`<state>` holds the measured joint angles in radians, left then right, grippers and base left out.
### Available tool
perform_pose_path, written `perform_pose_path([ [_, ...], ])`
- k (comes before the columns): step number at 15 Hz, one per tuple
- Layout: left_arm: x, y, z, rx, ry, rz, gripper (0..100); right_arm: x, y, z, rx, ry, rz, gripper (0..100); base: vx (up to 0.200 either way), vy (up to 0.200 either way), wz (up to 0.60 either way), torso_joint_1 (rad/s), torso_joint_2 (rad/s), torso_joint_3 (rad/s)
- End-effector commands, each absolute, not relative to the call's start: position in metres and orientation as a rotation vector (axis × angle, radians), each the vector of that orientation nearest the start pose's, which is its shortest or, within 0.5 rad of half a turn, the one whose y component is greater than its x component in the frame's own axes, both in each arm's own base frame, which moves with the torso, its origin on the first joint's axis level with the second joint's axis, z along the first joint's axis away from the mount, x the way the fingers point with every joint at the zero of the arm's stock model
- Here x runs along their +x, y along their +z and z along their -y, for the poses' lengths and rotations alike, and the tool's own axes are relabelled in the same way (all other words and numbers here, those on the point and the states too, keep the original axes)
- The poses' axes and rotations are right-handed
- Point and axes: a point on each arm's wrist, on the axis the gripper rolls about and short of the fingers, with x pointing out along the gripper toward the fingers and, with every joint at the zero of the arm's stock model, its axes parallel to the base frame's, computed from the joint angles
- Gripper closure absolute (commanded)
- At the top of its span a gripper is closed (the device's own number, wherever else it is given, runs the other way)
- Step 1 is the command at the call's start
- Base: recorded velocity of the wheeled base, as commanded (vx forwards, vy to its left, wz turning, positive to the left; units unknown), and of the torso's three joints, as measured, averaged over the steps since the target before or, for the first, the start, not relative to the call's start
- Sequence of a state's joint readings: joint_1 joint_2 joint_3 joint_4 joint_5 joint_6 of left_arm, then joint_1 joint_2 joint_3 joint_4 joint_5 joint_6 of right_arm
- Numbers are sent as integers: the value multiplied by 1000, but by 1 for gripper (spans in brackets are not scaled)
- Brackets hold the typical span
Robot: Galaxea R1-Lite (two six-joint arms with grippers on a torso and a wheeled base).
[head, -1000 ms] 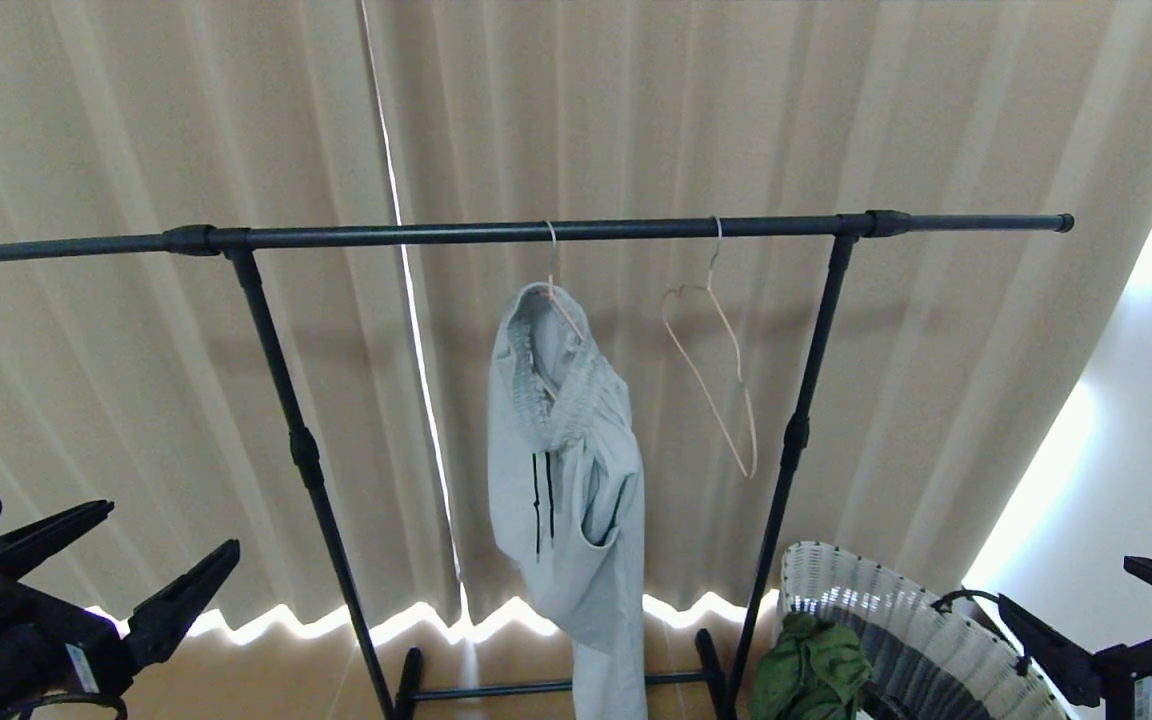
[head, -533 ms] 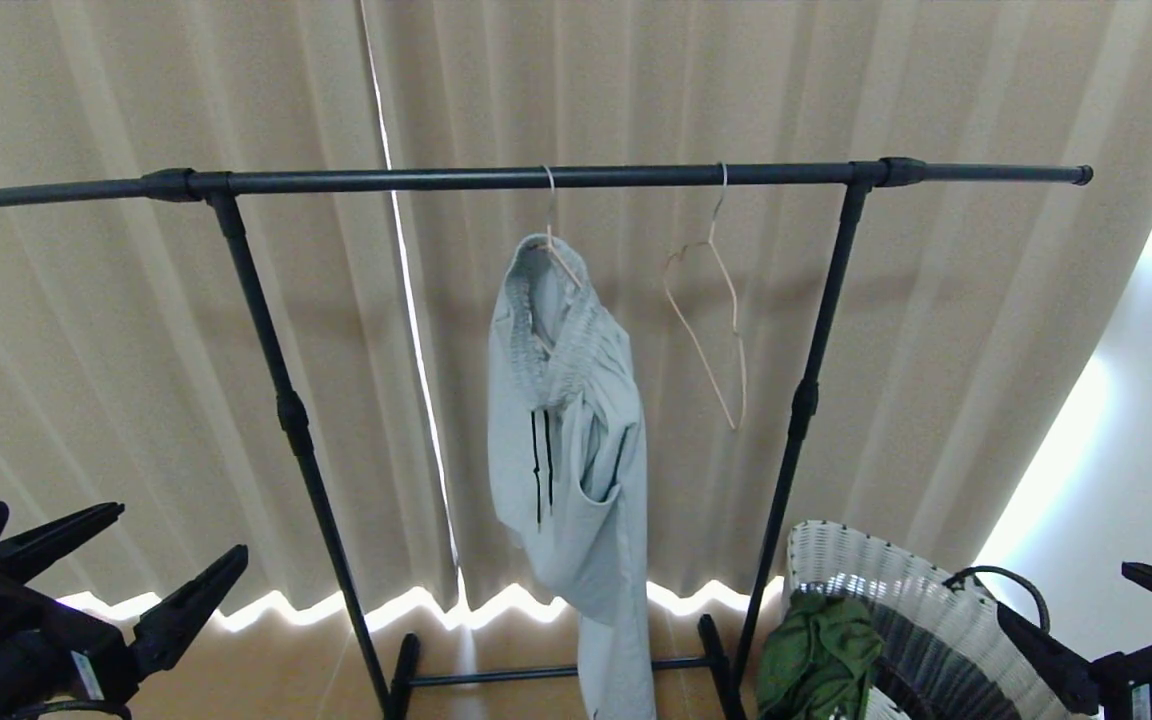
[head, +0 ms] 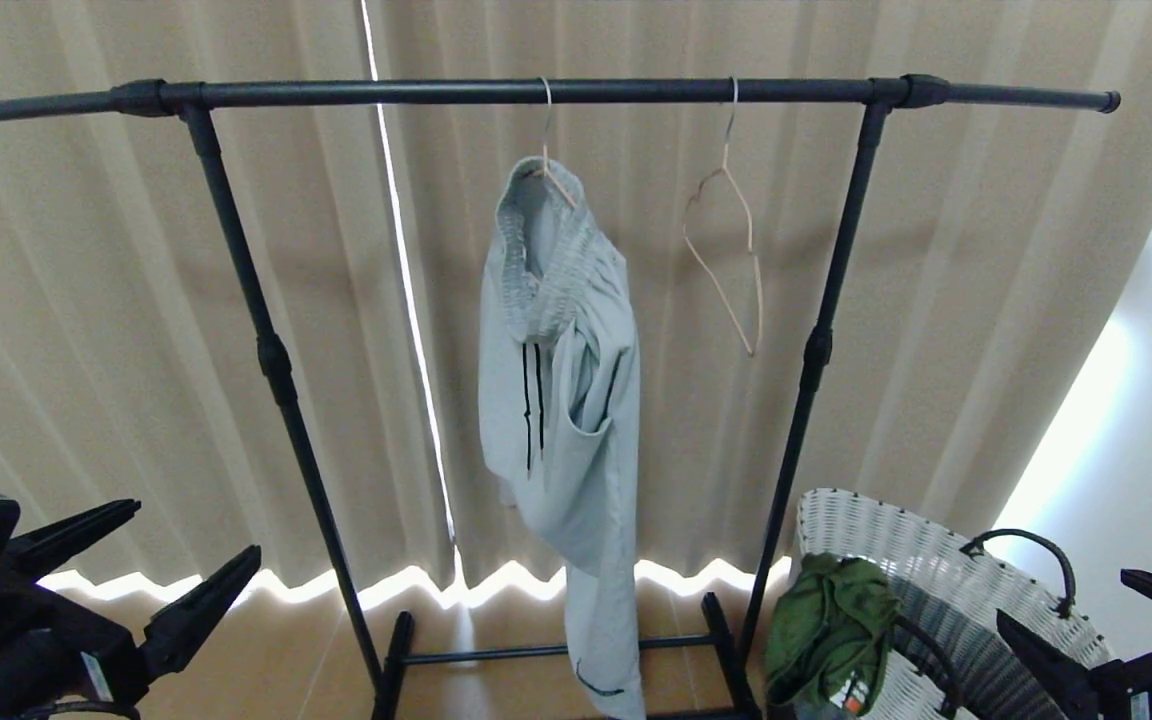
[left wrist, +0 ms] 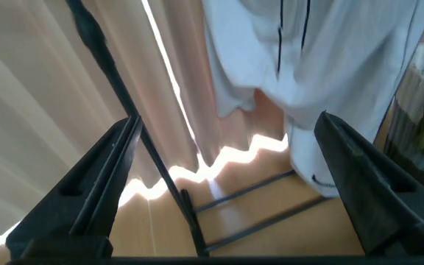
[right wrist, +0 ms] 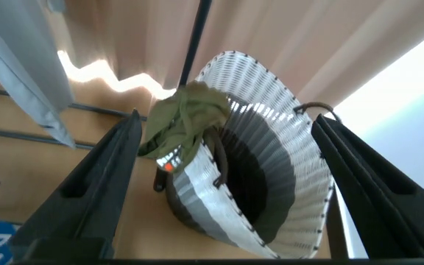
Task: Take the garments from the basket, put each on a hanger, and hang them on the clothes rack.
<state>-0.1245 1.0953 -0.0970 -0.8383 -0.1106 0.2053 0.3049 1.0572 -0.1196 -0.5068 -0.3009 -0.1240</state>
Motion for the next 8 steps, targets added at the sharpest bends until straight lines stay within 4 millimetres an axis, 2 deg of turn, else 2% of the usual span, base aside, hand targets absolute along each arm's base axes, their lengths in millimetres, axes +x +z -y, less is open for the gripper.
perform_pose_path([
  [1, 120, 145, 18, 205, -251, -132, 0, 106, 123, -27, -252, 30, -413, 0, 0, 0, 0, -144, 456, 320],
  [5, 120, 144, 18, 205, -251, -135, 0, 106, 122, -26, -252, 30, -413, 0, 0, 0, 0, -119, 453, 336],
  [8, 123, 142, 18, 207, -252, -152, 0, 106, 124, -27, -248, 37, -402, 0, 0, 0, 0, -67, 409, 328],
])
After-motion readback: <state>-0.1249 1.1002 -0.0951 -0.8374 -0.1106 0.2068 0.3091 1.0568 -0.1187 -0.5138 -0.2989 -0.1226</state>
